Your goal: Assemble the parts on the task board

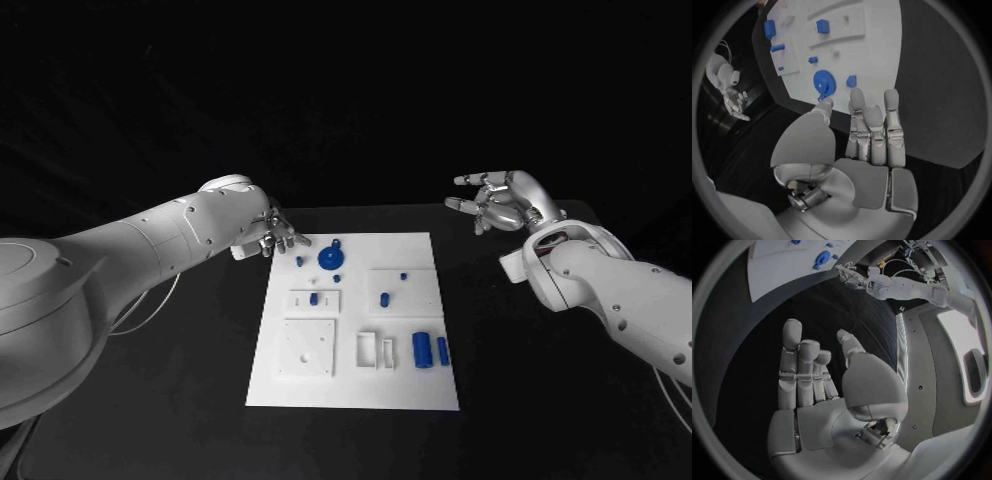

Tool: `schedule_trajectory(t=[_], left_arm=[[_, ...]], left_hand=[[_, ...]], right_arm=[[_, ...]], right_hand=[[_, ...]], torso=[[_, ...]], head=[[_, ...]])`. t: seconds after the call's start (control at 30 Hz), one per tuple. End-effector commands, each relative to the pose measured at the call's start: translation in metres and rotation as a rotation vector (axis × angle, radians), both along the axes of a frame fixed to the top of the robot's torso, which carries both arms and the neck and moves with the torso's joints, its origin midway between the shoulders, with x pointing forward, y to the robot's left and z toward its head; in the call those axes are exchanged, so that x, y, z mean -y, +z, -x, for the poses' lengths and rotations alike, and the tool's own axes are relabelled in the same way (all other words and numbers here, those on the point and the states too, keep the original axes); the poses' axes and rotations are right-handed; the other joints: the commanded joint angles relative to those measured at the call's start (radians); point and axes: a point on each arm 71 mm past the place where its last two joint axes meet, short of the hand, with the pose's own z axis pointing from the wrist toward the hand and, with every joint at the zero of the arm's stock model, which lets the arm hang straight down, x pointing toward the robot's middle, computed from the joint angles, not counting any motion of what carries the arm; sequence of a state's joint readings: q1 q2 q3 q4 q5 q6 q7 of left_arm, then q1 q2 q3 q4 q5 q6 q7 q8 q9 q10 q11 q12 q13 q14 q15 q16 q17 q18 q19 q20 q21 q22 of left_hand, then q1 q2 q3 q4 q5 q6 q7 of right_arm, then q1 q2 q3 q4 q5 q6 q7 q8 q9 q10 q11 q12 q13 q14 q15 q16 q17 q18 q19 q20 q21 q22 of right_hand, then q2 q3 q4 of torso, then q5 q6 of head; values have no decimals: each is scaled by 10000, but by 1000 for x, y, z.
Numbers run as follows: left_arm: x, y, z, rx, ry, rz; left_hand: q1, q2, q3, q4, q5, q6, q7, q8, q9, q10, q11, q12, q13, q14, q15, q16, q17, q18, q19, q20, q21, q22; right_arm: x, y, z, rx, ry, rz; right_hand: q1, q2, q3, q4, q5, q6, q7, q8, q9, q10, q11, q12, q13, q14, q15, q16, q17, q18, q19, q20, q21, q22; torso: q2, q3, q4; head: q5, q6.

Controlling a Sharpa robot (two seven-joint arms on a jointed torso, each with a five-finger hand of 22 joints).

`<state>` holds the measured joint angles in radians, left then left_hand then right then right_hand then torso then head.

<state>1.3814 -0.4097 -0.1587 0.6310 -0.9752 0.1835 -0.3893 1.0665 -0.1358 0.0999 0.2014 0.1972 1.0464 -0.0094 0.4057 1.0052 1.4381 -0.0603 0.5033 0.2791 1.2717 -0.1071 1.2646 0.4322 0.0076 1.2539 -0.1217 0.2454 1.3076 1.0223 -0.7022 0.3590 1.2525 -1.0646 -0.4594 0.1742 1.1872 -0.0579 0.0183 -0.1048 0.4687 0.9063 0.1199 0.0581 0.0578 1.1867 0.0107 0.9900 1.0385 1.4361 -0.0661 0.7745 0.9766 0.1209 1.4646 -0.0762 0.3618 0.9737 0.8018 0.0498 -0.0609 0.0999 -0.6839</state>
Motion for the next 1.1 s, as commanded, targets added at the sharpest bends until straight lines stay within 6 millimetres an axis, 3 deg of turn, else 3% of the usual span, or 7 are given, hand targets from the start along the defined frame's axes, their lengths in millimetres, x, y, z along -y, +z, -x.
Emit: schedule_trajectory(t=[0.03, 0.17, 0.53, 0.77, 1.1], left_arm=[[3, -5, 2, -500, -471, -29], [2, -9, 3, -645, -490, 43], [-1, -17, 5, -859, -465, 63], [0, -23, 7, -1030, -508, 238], [0, -29, 8, -975, -377, 568]], left_hand=[[-89, -53, -8, 175, -82, -51, 24, -96, 7, -94, 19, 26, 7, -90, 1, 49, -49, -76, -84, 13, 45, 187], [-215, -159, -39, 567, -680, -65, 41, -132, 25, -127, 37, 31, 2, -128, 11, 82, -113, -76, -105, 23, 44, 183], [-243, -130, -22, 621, -697, -114, 99, -350, -159, -218, 78, -31, -53, -196, 47, 49, -278, -76, -148, 52, 3, 177], [-320, -54, 15, 712, -727, -138, 121, -424, -247, -252, 99, -66, -79, -237, 66, 23, -338, -76, -170, 68, -29, 174], [-410, 201, 27, 347, -606, -201, 188, -604, -661, -290, 143, -200, -178, -272, 105, -47, -530, -76, -174, 101, -154, 175]], right_arm=[[-1, 1, 0, -16, 83, -22], [-2, 1, 1, -5, 100, -38], [-2, 1, 1, 2, 84, -44], [-3, 1, 1, 1, 98, -52], [-3, 1, 0, -8, 101, -58]], right_hand=[[-81, 11, -23, 57, 35, -66, 4, 1, 7, 21, -14, 28, 4, 64, 26, -30, 12, 185, 388, -45, 47, -13], [-80, 7, -24, 67, 57, -64, 2, 1, 6, 23, -15, 28, 5, 62, 26, -34, 10, 185, 387, -45, 47, -17], [-91, 1, -23, 151, 141, -71, 2, 1, 6, 24, -16, 24, 8, 68, 25, -26, 20, 185, 388, -46, 63, -37], [-91, 1, -23, 151, 141, -71, 2, 1, 6, 24, -16, 24, 8, 68, 25, -26, 20, 185, 388, -46, 63, -37], [-85, -9, -23, 169, 160, -70, 1, 0, 6, 39, -17, 42, 26, 70, 24, -25, 21, 185, 387, -47, 68, -45]], torso=[[22, 1, -23], [8, 4, -27], [6, -7, 0], [25, -6, -29], [27, -17, -25]], head=[[7, -16], [4, -5], [-16, 8], [28, 32], [2, 19]])
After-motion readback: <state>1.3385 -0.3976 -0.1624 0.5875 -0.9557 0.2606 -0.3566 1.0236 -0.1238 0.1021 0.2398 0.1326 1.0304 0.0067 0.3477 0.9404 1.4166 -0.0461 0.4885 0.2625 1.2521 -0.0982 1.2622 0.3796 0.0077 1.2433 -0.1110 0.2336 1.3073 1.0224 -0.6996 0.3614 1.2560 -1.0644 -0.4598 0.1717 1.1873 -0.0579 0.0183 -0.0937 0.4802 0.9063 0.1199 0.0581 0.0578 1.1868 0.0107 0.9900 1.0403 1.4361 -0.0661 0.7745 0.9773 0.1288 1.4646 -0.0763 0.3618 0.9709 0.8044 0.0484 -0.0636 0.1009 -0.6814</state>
